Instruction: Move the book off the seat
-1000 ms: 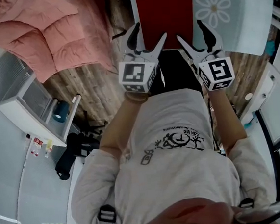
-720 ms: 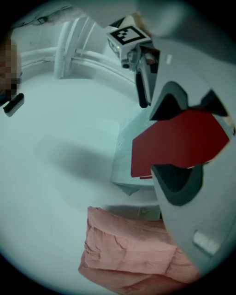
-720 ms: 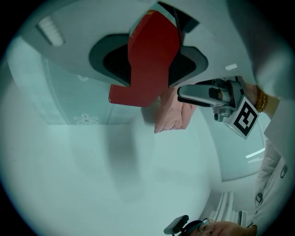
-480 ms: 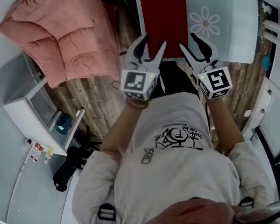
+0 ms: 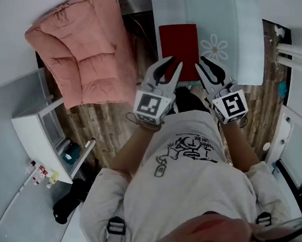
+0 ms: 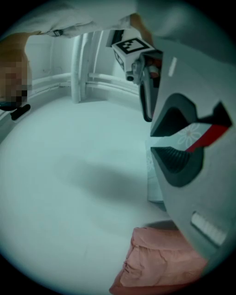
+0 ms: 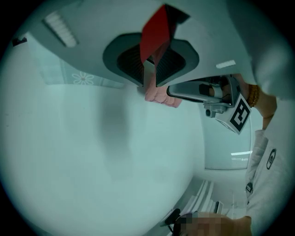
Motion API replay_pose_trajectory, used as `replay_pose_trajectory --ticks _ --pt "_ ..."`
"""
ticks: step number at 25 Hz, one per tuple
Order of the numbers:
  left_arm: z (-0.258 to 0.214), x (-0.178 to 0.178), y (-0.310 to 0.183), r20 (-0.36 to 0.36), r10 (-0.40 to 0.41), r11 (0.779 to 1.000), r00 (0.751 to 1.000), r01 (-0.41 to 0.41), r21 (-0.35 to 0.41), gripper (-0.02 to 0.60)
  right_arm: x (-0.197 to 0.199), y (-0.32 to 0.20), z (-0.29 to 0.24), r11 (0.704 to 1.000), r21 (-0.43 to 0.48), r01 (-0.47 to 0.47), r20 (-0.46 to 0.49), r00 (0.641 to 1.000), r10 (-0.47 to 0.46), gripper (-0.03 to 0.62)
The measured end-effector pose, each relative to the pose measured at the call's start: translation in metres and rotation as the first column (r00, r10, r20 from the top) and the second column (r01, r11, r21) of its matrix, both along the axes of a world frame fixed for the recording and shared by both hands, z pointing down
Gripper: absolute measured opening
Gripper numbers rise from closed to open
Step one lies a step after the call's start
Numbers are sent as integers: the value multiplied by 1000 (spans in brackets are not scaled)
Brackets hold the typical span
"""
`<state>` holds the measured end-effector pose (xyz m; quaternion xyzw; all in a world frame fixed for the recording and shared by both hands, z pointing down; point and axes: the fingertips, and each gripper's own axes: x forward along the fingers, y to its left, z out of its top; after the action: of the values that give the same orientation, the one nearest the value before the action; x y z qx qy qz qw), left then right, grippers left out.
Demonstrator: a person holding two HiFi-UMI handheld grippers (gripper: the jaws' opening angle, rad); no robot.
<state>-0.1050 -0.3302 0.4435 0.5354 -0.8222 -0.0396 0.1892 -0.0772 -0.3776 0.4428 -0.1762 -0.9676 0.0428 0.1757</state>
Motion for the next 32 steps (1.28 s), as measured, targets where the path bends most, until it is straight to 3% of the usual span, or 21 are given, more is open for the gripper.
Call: replay_pose_trajectory --ticks 14,32 --pt "-121 22 1 123 29 992 992 -44 121 15 10 24 -127 998 36 54 194 979 -60 34" --pt "-223 30 -4 255 51 971 965 -108 212 3 21 34 -229 996 47 81 318 944 -92 6"
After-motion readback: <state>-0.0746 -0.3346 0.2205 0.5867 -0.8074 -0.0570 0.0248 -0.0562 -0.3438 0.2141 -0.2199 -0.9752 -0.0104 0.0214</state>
